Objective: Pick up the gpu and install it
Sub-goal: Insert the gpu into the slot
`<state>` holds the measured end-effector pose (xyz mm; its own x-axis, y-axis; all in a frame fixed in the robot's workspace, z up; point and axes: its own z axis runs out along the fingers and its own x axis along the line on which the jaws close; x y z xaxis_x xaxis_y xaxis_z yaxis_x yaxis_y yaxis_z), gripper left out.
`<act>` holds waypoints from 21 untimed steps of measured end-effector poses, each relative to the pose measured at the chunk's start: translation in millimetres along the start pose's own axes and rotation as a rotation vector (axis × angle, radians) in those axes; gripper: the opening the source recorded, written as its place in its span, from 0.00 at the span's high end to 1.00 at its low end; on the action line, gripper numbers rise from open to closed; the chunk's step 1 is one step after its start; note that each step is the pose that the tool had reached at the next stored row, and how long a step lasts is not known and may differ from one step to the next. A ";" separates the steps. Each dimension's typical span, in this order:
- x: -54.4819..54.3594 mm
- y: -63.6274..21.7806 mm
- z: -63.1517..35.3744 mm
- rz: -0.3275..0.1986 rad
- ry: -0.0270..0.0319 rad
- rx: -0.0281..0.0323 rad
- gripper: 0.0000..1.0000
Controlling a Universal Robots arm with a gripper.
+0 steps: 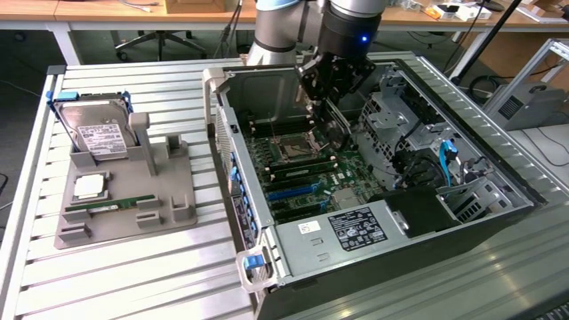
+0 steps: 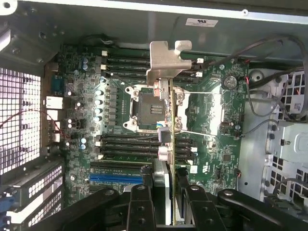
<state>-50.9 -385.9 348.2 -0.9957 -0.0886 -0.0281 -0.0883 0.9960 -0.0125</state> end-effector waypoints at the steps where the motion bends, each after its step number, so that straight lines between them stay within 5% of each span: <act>1: 0.0 0.0 0.0 -0.029 -0.0004 -0.0007 0.70; 21: 0.0 0.0 0.2 -0.302 -0.0038 -0.0085 0.70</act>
<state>-50.9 -385.9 347.9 -0.9242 -0.3808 -0.0281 -0.3806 0.9247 -0.0125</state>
